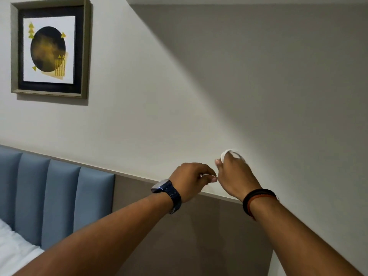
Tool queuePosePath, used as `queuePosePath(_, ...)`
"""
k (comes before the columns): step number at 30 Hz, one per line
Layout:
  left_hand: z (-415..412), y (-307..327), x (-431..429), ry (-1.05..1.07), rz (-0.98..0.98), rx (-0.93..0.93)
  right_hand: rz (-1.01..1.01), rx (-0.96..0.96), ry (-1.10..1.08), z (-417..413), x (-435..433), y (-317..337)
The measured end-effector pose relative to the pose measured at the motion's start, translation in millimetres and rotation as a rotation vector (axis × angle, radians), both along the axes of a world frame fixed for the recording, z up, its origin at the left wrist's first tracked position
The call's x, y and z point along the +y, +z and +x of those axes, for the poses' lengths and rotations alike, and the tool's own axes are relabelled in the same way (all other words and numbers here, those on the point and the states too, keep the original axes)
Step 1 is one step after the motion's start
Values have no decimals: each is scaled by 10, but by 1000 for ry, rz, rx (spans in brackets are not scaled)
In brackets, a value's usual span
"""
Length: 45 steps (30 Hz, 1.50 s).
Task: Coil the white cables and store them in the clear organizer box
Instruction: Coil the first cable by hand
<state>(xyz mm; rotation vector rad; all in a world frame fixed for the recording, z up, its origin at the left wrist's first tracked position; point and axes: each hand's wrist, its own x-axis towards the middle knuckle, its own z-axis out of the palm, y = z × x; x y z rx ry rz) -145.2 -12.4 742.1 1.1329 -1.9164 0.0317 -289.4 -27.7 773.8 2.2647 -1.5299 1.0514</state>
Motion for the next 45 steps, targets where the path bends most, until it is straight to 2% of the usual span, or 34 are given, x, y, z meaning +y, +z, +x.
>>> queuePosePath(2, 74, -30, -27, 33, -63, -42, 130, 117, 63, -34, 36, -26)
queuePosePath(4, 130, -78, -47, 54, -124, -68, 254, 103, 141, -37, 81, -42)
queuePosePath(7, 189, -132, -73, 53, -189, 24, 456, -157, 234, -26, 116, -37)
queuePosePath(11, 214, -125, -70, -49, -124, 207, 779, -530, 480, -49, 98, -27)
queuePosePath(14, 210, -110, -75, -83, -34, 306, 918, -641, 626, -93, 62, -28)
queuePosePath(18, 163, -112, -91, -136, 63, 410, 996, -707, 759, -152, 52, -54)
queuePosePath(20, 121, -101, -75, -207, 163, 495, 1010, -732, 815, -176, 50, -64)
queuePosePath(23, 51, -94, -44, -390, 434, 624, 984, -781, 871, -189, 43, -66)
queuePosePath(25, 15, -110, -43, -476, 523, 662, 967, -843, 920, -201, 18, -63)
queuePosePath(29, -28, -124, -87, -486, 464, 645, 953, -932, 1019, -235, 21, -38)
queuePosePath(36, -90, -93, -162, -466, 411, 682, 970, -969, 1020, -308, -19, -53)
queuePosePath(45, -162, -88, -300, -226, 306, 662, 597, -920, 789, -297, -147, -249)
